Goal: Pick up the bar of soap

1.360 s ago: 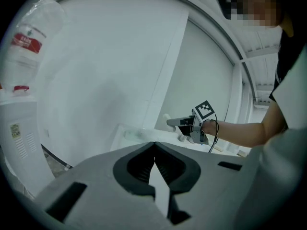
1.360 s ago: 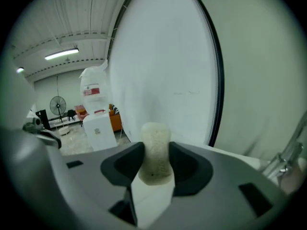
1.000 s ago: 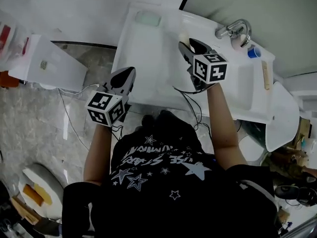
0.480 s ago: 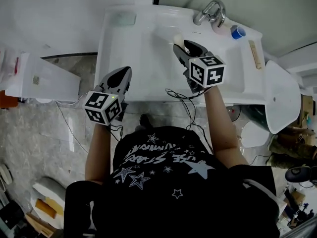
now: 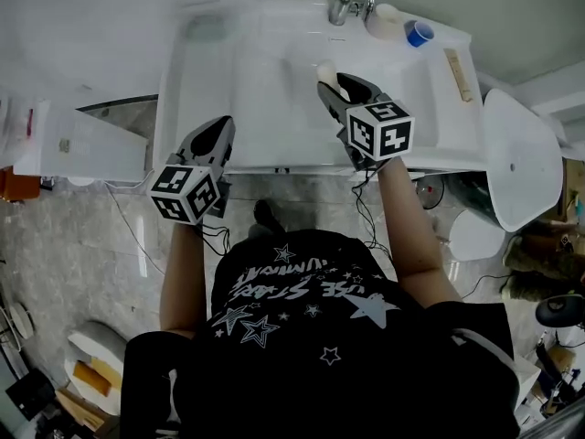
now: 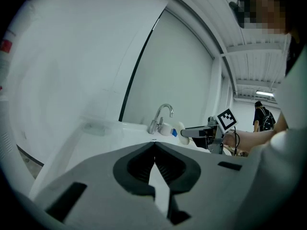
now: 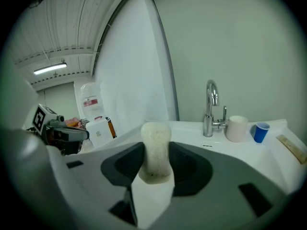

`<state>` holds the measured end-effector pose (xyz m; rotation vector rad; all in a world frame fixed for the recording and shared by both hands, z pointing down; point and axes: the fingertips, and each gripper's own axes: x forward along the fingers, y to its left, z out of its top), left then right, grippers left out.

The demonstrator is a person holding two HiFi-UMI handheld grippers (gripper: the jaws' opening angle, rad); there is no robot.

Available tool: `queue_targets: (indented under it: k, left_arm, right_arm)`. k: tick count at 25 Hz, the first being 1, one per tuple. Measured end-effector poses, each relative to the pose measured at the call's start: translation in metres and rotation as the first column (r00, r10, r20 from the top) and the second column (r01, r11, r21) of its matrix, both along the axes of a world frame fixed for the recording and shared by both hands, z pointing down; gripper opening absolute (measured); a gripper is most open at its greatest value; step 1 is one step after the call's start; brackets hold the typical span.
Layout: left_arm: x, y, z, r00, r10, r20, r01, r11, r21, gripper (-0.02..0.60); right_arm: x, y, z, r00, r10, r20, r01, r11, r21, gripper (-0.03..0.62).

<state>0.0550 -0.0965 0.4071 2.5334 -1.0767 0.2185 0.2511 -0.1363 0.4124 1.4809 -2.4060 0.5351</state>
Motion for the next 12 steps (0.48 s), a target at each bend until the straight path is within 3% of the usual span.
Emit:
queue_targets:
  k: [12]
  left_arm:
    - [0.060,0.062,-0.001,1.000,0.017,0.015,-0.017,1.000,0.010,0.009]
  right_arm:
    - [0.047,0.063,0.002,1.000,-0.007,0.025,0.007,1.000,0.007,0.173]
